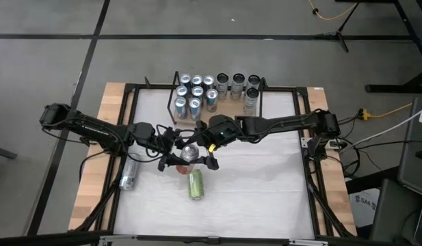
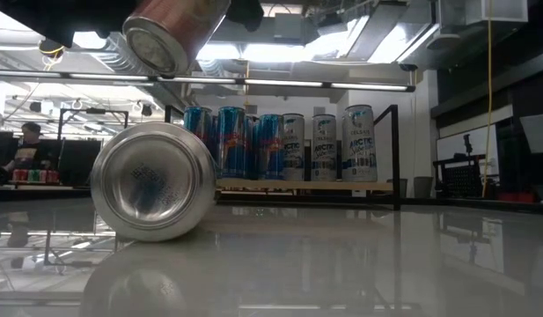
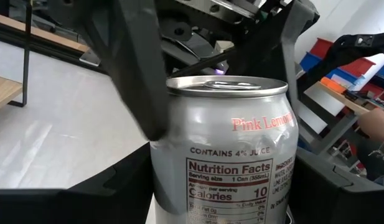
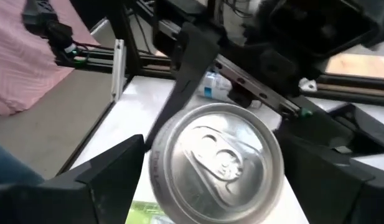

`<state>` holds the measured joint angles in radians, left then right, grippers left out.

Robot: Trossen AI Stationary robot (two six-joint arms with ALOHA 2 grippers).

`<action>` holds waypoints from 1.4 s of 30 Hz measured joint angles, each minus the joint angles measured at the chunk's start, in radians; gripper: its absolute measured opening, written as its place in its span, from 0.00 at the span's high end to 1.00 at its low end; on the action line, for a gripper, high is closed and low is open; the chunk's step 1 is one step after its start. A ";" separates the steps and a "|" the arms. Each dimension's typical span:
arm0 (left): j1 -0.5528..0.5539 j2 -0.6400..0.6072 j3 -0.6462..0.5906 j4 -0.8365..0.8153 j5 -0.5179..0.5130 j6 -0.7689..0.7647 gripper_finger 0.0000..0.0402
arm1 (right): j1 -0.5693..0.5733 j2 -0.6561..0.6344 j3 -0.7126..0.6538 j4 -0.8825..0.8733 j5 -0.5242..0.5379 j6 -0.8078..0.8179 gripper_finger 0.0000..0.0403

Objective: Place canned beverage on shelf
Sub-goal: Put the white pink soda can on the shelf

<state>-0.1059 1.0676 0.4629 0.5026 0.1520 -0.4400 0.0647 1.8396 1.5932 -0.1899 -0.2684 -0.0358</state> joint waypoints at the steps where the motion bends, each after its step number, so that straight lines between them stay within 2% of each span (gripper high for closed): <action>1: 0.000 0.000 0.000 0.000 0.000 0.001 0.33 | 0.000 0.007 0.000 0.009 -0.011 -0.008 0.12; 18: 0.000 0.000 0.000 -0.006 0.079 0.006 0.33 | 0.001 0.058 0.000 0.045 -0.117 -0.076 0.13; 27: 0.000 -0.001 0.000 0.003 0.079 0.008 0.33 | 0.001 0.063 0.000 0.068 -0.125 -0.080 0.29; 35: 0.000 -0.001 0.000 0.002 0.072 0.008 0.24 | 0.000 0.063 0.000 0.067 -0.125 -0.081 0.25; 42: 0.001 -0.001 0.000 0.001 0.063 0.001 0.18 | 0.000 0.063 0.000 0.066 -0.117 -0.087 0.29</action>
<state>-0.1051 1.0668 0.4625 0.5032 0.2146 -0.4387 0.0650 1.9027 1.5932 -0.1242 -0.3850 -0.1231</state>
